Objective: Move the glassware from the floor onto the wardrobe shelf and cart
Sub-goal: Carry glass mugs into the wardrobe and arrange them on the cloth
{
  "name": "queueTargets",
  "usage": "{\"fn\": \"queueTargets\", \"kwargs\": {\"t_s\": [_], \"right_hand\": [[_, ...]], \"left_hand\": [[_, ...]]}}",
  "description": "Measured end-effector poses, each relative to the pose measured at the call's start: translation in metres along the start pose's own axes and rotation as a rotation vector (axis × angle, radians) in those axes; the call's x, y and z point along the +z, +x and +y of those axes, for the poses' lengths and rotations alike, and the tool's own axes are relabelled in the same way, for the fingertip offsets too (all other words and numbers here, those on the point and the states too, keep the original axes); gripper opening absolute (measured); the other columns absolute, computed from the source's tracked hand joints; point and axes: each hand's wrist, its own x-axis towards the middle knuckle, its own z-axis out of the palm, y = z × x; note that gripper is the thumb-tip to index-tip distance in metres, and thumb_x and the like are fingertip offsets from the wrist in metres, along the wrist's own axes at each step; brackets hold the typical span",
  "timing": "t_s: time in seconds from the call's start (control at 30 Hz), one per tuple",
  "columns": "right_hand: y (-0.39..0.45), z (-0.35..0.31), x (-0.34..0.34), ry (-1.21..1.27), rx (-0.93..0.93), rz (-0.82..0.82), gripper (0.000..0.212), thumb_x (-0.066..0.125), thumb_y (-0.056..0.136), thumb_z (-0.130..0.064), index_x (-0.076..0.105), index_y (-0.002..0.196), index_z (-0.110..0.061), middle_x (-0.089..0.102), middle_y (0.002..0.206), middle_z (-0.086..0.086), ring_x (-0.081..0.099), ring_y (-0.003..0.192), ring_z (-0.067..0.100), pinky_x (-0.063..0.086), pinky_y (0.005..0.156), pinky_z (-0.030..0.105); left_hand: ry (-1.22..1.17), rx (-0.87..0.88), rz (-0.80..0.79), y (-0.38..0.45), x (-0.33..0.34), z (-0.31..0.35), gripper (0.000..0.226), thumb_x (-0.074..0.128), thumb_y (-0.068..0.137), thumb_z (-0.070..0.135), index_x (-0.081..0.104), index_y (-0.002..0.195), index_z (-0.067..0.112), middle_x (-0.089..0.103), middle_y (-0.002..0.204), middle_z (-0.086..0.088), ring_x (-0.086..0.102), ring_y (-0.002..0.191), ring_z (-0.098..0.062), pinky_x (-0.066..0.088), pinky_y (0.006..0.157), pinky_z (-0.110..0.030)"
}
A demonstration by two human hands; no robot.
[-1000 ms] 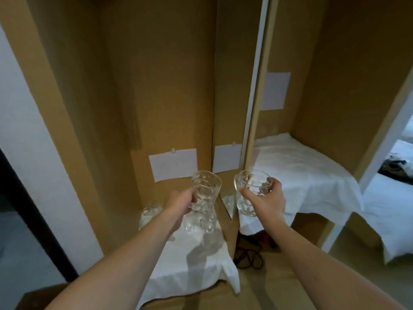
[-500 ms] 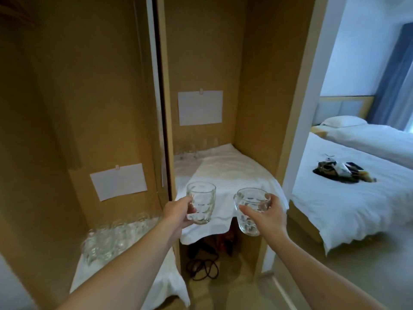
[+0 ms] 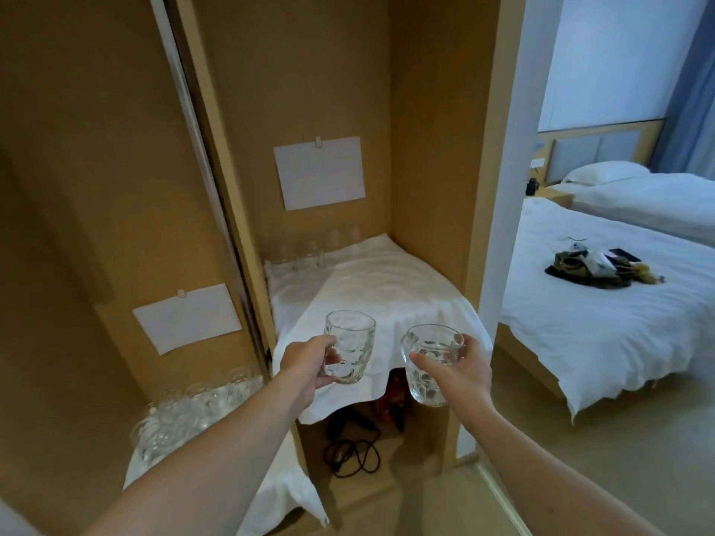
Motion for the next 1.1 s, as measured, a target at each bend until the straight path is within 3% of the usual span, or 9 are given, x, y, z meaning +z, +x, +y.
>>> {"fn": "queueTargets", "kwargs": {"t_s": [0.23,0.4,0.53,0.63,0.73,0.87,1.0,1.1], "right_hand": [[0.07,-0.001,0.028,-0.069,0.012,-0.045,0.096,0.096,0.053,-0.047,0.048,0.134,-0.026,0.057,0.111,-0.01,0.06,0.11,0.018,0.054,0.087,0.034],[0.141,-0.006,0.06,-0.16,0.022,-0.074,0.103,0.095,0.05,-0.052,0.047,0.137,-0.025,0.06,0.119,-0.007,0.06,0.111,0.015,0.052,0.093,0.034],[0.186,-0.007,0.096,-0.166,0.043,-0.071,0.103,0.095,0.047,-0.054,0.05,0.135,-0.025,0.063,0.122,-0.004,0.062,0.113,0.018,0.053,0.098,0.041],[0.214,-0.011,0.128,-0.222,0.012,-0.099,0.1,0.093,0.053,-0.054,0.049,0.136,-0.023,0.062,0.122,-0.006,0.062,0.115,0.017,0.051,0.093,0.034],[0.243,-0.015,0.157,-0.261,-0.034,-0.117,0.098,0.09,0.054,-0.058,0.049,0.136,-0.021,0.062,0.121,-0.005,0.061,0.115,0.02,0.052,0.094,0.039],[0.263,-0.002,0.185,-0.185,-0.016,-0.167,0.088,0.093,0.06,-0.047,0.047,0.133,-0.029,0.061,0.117,-0.009,0.06,0.11,0.018,0.052,0.094,0.035],[0.277,0.016,0.201,-0.194,-0.019,-0.279,0.1,0.095,0.06,-0.04,0.038,0.141,-0.034,0.056,0.124,-0.012,0.054,0.115,0.014,0.048,0.098,0.031],[0.292,0.021,0.207,-0.256,-0.028,-0.368,0.115,0.099,0.049,-0.039,0.033,0.144,-0.033,0.057,0.129,-0.01,0.056,0.116,0.014,0.048,0.098,0.032]], "left_hand": [[-0.089,-0.033,-0.019,0.085,0.031,0.026,0.013,0.068,0.084,0.018,0.068,0.086,0.005,0.069,0.072,-0.006,0.067,0.078,-0.017,0.063,0.077,-0.045],[-0.176,-0.066,-0.003,0.158,0.054,0.042,0.009,0.068,0.082,0.015,0.067,0.081,0.006,0.064,0.066,-0.005,0.067,0.073,-0.018,0.062,0.079,-0.046],[-0.236,-0.103,0.032,0.213,0.054,0.044,0.01,0.068,0.081,0.016,0.064,0.079,0.006,0.06,0.061,-0.004,0.067,0.073,-0.019,0.058,0.069,-0.037],[-0.286,-0.098,0.084,0.251,0.052,0.047,0.014,0.069,0.086,0.017,0.066,0.08,0.004,0.062,0.066,-0.008,0.064,0.073,-0.023,0.054,0.071,-0.038],[-0.331,-0.101,0.13,0.283,0.048,0.04,0.019,0.07,0.088,0.021,0.07,0.081,0.003,0.07,0.075,-0.011,0.063,0.073,-0.024,0.055,0.076,-0.038],[-0.358,-0.07,0.146,0.309,0.046,0.021,0.023,0.069,0.086,0.019,0.069,0.066,0.008,0.066,0.071,-0.009,0.057,0.073,-0.022,0.047,0.074,-0.034],[-0.339,-0.013,0.14,0.33,0.055,0.016,0.026,0.072,0.085,0.018,0.064,0.063,0.009,0.066,0.067,-0.007,0.061,0.078,-0.026,0.048,0.078,-0.037],[-0.335,-0.02,0.077,0.338,0.059,0.022,0.03,0.08,0.081,0.02,0.054,0.086,0.005,0.06,0.07,-0.006,0.059,0.075,-0.023,0.051,0.073,-0.033]]}}
